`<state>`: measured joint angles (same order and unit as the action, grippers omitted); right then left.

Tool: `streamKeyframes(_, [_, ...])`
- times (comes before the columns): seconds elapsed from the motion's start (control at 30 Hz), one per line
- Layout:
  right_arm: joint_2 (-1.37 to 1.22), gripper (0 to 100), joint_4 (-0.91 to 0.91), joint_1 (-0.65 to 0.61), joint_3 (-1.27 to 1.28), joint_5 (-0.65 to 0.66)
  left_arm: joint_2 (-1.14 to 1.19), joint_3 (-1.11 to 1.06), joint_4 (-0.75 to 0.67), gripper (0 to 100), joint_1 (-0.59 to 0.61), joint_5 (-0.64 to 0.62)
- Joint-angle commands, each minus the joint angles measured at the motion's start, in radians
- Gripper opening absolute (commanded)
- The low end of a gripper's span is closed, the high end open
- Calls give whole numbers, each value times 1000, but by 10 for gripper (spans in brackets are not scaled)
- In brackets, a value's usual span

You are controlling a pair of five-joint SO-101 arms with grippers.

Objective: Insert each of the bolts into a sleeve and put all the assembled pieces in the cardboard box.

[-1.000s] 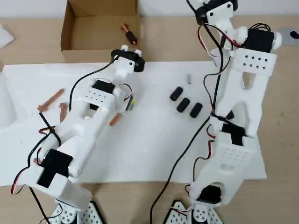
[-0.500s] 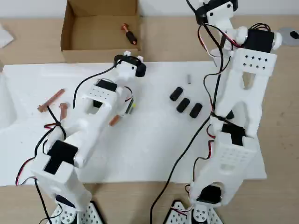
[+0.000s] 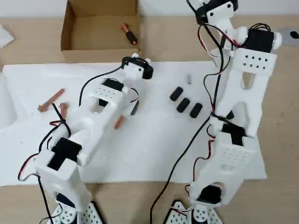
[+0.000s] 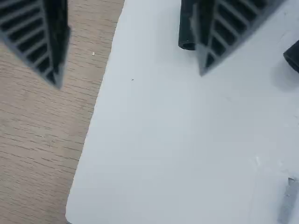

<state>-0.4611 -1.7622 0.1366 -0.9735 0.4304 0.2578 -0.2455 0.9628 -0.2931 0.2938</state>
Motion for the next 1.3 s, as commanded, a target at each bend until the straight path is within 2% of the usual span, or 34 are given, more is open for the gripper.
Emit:
streamKeyframes(0.0, [68, 224, -25, 16, 2, 6, -10, 20, 20, 7, 15, 2])
streamKeyframes(0.23, [74, 224, -26, 8, 116, -9, -163, 72, 74, 7, 14, -101])
streamKeyframes(0.4, [74, 224, -26, -22, 312, -203, -438, 25, 72, 7, 2, -143])
streamKeyframes(0.6, [74, 224, -25, -150, 495, -476, -719, -126, 48, 7, 8, -147])
streamKeyframes(0.7, [70, 224, -20, -124, 496, -519, -832, -226, 51, 7, 17, -147])
streamKeyframes(0.77, [76, 224, -25, -77, 495, -462, -918, -304, 46, 6, 18, -147])
streamKeyframes(0.87, [74, 224, -25, 12, 496, -292, -1046, -399, 43, 6, 20, -147])
streamKeyframes(1.0, [74, 224, -25, 90, 519, -222, -1194, -485, 41, 6, 12, -147])
streamKeyframes(1.27, [68, 224, -20, 104, 567, 18, -1374, -563, 41, 6, 18, -147])
